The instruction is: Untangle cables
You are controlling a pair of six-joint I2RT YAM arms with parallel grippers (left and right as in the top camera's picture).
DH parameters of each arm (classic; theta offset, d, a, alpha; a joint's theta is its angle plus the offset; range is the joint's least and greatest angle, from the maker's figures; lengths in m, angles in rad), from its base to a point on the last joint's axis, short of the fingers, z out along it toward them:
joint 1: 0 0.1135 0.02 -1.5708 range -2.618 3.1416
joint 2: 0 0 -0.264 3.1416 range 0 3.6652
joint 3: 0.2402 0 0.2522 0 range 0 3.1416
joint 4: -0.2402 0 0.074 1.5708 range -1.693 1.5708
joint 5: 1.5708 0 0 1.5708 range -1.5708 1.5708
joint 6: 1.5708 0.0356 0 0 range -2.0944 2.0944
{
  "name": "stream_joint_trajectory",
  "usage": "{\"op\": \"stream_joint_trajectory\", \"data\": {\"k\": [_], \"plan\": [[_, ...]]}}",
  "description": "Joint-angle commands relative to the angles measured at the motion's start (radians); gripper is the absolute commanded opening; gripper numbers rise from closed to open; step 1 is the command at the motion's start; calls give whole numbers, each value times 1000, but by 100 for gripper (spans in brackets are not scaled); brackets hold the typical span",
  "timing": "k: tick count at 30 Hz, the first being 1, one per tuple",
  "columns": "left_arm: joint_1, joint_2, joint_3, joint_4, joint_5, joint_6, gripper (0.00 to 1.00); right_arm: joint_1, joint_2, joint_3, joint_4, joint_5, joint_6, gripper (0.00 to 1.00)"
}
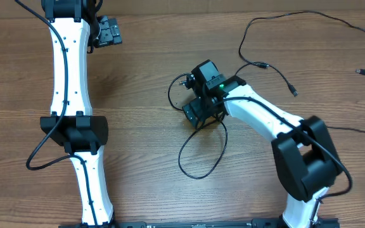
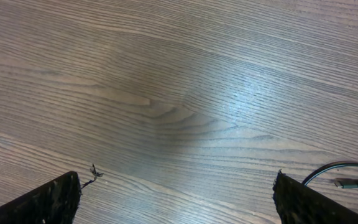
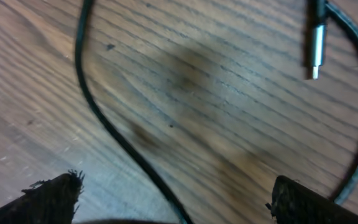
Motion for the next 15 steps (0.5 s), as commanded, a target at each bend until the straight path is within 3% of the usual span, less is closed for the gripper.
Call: {"op": "stream_joint_trajectory", "data": {"k": [1,3,5,6,8,9,10,15], "plan": [[1,-26,11,-3,12,-14,100,1,32,19,16,3,-15,95],[1,-26,11,-3,12,-14,99,2,48,19,14,4,-16,90],[1,-26,11,-3,12,-14,100,6,53,19,9,5,-16,79],[1,-26,11,-3,12,-14,99,9,53,19,7,4,-15,62],[1,-26,11,-3,12,-14,100,14,53,19,7,4,-14,18],[1,-26,11,-3,12,-14,100,18,53,19,6,4,-14,9],[1,-26,11,-3,12,-14,100,21,53,19,3,4,-14,4],[1,-26,11,-3,12,-14,99,31,53,20,-4,4,-13,4]]}}
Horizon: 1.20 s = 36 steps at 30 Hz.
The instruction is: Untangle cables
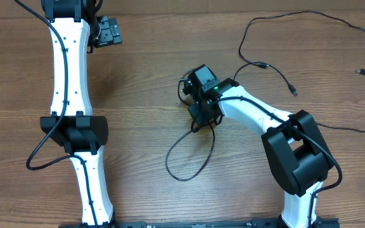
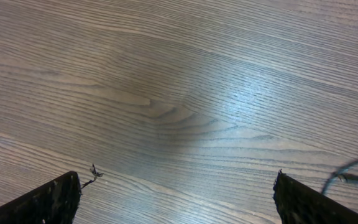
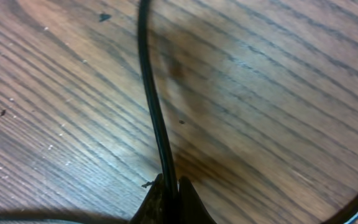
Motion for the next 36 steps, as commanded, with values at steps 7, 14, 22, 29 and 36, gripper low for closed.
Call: {"op": "stream_joint_trajectory", "data": {"k": [7,14,22,29,36], "plan": [[1,-26,11,-3,12,-14,100,11,-43,119,-176,-37,9,4],[1,-26,11,-3,12,-14,100,11,-174,422,-475,-124,8,4],[1,-26,11,-3,12,-14,99,11,-281,776,-625,-220,33,4],[1,-26,11,-3,12,-14,99,6,-350,872,-610,-212,74,4],[0,-26,11,33,50,-56,100,2,-364,872,-629,-66,206,4]]}}
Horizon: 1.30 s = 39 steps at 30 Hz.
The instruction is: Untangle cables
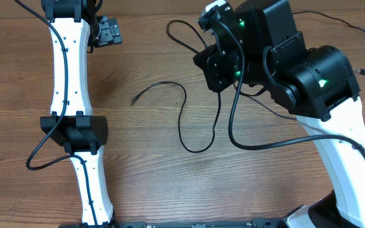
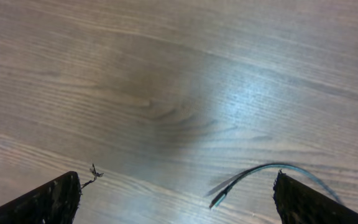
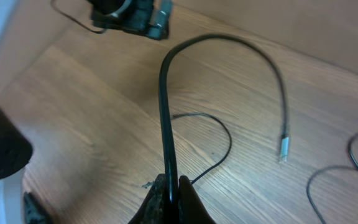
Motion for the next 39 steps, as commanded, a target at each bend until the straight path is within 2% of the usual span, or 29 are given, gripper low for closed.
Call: {"op": "stream_joint_trajectory", "data": {"k": [1,3,4,6,8,10,14,18,20,23,28,32,36,39], "plan": [[0,-26,11,-8,94,-49,100,-3,-8,12,2,85,90,4],[-1,-26,11,-26,179,-19,99,-4,-8,12,3,97,90,4],[-2,-24,10,-26,255,34,100,-4,-8,12,5,100,90,4],[-7,-21,7,-24,515,241,99,-4,-8,12,10,101,90,4],[-19,-14,7,-55,695,444,100,-5,-8,12,14,118,98,4],[-36,-8,7,-85,667,500,100,-4,-8,12,13,154,132,4],[-79,16,2,-95,535,510,100,-5,-8,12,13,167,138,4],[-140,52,-1,-95,529,604,100,-5,-8,12,13,167,138,4],[-169,74,-1,-87,524,613,99,-5,-8,12,13,167,138,4],[-205,111,-1,-69,520,552,99,-5,-8,12,13,171,138,4],[-245,191,-1,-58,463,242,100,-5,-8,12,13,195,151,4],[-270,253,-1,-59,406,136,100,-5,-8,12,10,222,168,4],[-286,283,-2,-65,265,-43,99,-5,-8,12,0,234,167,4],[-290,296,-2,-63,262,-119,100,-5,-8,12,-8,261,168,4]]}}
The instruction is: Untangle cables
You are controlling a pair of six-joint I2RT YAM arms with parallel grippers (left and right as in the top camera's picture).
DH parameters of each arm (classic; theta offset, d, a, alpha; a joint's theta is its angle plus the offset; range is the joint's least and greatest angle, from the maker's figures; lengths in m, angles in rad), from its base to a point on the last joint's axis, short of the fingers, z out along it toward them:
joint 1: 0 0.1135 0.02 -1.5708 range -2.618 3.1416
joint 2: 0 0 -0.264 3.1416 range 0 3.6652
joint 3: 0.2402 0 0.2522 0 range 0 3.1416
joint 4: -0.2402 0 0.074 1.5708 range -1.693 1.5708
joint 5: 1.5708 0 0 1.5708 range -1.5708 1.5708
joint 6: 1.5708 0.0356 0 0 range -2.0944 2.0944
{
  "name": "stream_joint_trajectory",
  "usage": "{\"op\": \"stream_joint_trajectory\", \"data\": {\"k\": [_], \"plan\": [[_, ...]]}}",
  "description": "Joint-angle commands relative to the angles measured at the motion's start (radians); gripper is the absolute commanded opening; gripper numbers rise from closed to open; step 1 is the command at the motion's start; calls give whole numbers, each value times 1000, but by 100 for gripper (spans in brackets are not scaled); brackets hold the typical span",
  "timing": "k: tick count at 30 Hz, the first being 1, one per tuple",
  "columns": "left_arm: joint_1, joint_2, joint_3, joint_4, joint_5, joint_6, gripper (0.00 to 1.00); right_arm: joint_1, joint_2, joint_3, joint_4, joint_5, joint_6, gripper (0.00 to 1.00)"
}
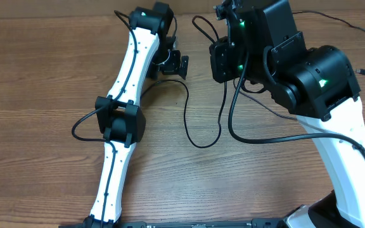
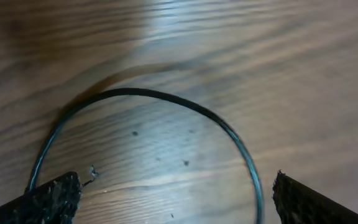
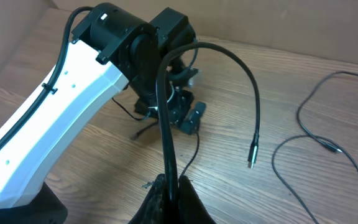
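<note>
A black cable point(image 3: 160, 99) stands clamped in my shut right gripper point(image 3: 169, 186), held high over the table. It arcs over and ends in a metal plug point(image 3: 252, 158). In the overhead view the right gripper point(image 1: 224, 60) is at top centre, and the cable's lower loop point(image 1: 198, 145) lies on the wood. My left gripper point(image 1: 173, 63) is beside it, low over the table. In the left wrist view that gripper point(image 2: 176, 204) is open, with a curve of the cable point(image 2: 166, 99) lying on the table between its fingers point(image 2: 48, 202).
Thin dark cables point(image 1: 265, 63) trail over the table's right back part, with loose plug ends point(image 1: 363, 71) near the right edge. One thin cable point(image 3: 309, 124) shows right of the held one. The left arm's white links point(image 1: 128, 69) cross the table's middle left.
My left arm has moved from the far-left back corner to the table's centre back. Its open gripper now sits low over a curve of the cable. The right gripper still holds the cable high.
My right gripper was open low over the cable on the table. Half a second later it was shut on it, then high above the table with the cable hanging. The left arm stayed at the back left until now, when it is by the cable.
</note>
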Motion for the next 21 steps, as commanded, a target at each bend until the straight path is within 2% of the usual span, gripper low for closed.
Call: {"op": "stream_joint_trajectory", "data": {"k": [1,8,10,14,16,19,21], "plan": [[-10,16,2,1,-66,-177,100,-4,-8,12,1,45,7,4],[-22,18,2,46,68,-240,99,-4,-8,11,2,45,7,4],[-23,18,2,64,56,-241,88,-4,-8,11,1,45,7,4],[-29,18,2,56,53,-343,80,-4,-8,11,2,45,7,4],[-40,18,1,42,30,-394,73,-4,-8,11,5,45,7,4],[-59,18,1,25,-32,-454,73,-8,-8,11,8,52,8,4],[-73,18,1,11,-71,-487,80,-16,-8,11,8,52,8,4]]}}
